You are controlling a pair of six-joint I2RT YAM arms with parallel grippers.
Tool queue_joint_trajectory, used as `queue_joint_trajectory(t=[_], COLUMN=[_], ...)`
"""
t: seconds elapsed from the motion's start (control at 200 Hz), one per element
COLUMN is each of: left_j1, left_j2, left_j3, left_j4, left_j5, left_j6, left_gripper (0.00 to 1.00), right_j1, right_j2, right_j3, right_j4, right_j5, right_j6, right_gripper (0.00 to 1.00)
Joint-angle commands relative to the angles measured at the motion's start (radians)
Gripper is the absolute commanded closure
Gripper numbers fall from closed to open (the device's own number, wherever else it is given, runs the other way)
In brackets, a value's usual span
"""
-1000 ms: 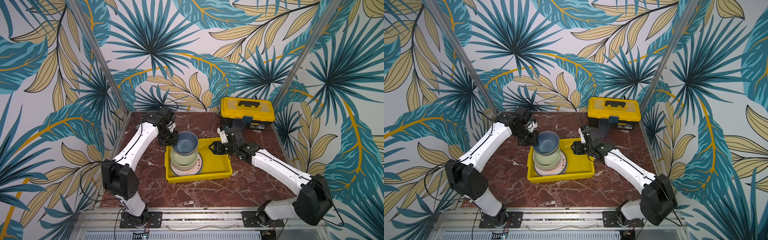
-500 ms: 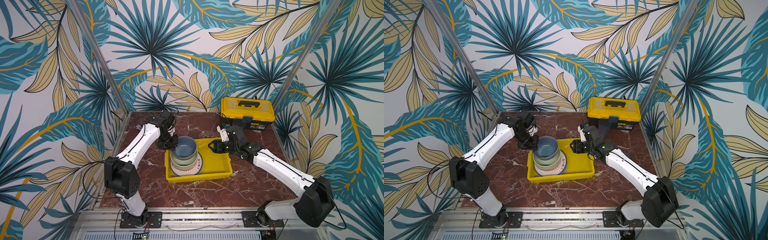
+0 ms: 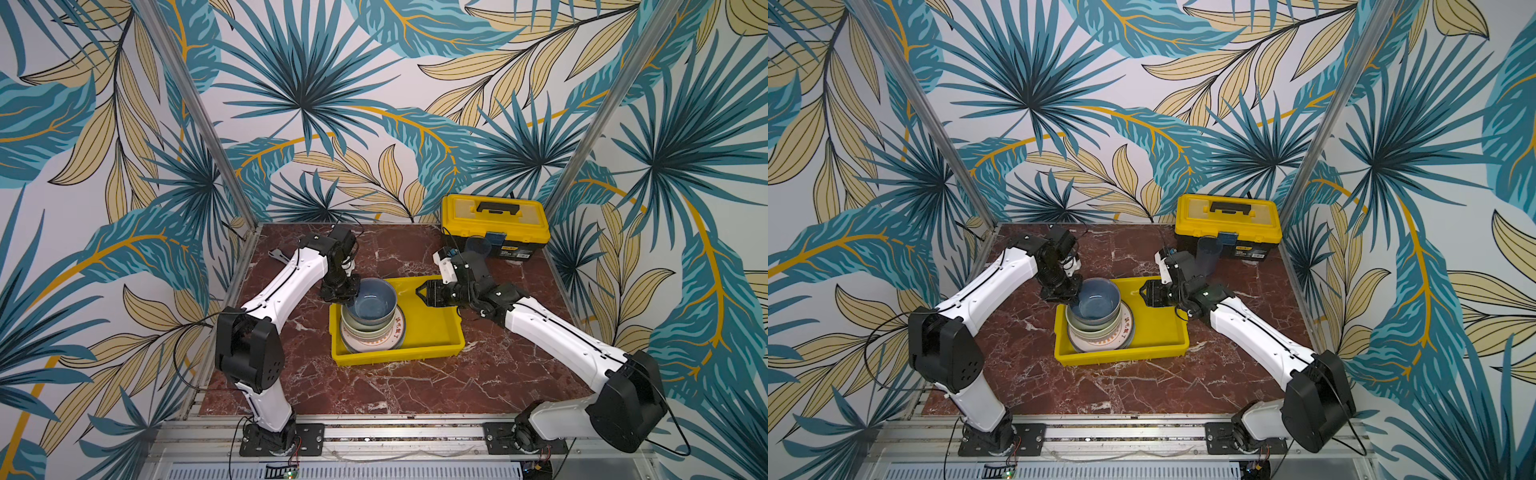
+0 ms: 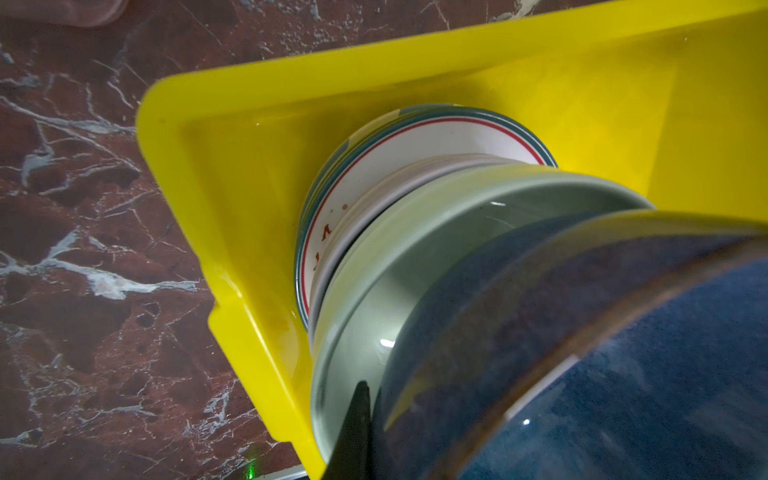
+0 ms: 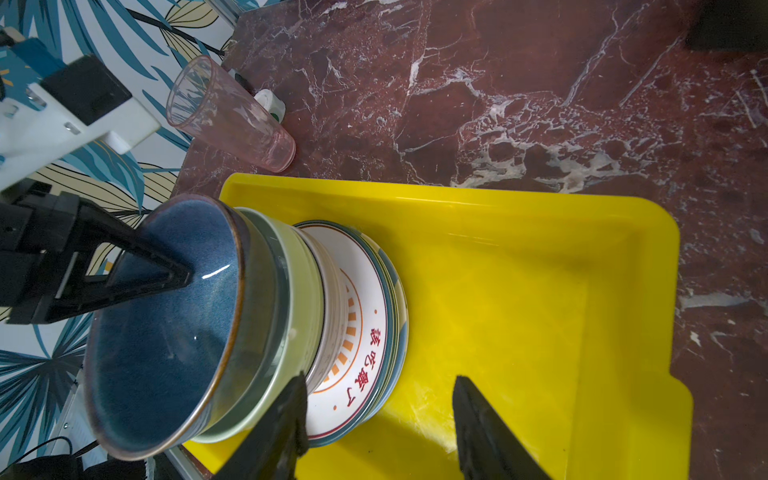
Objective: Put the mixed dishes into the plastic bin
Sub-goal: 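Lower the dark blue bowl onto the pale green bowl with the left gripper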
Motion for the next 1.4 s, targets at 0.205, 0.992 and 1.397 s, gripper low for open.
queue_joint_trajectory(t=[0.205,0.992,1.397], left_j1=[-0.018,-0.019,-0.019], left_j2=[0.002,-0.001,-0.024], left_j3=[0.002,-0.004,0.042], left_j4=[0.014,0.007,-0.038], left_j5=[-0.027,-0.041,-0.051], left_j6=[-0.003,-0.002,-0.006], left_gripper=[0.93,0.75,0.69], right_j1=[-0.001,-0.001,-0.001], right_j2=[-0.001,0.000,0.003], right_j3=[-0.010,-0.010,-0.012], right_j4=[-0.016,-0.014,-0.010], right_j5=[0.004,0.004,0.004], right_j6=[0.002,0.004,0.004], right_gripper=[0.42,0.42,0.42])
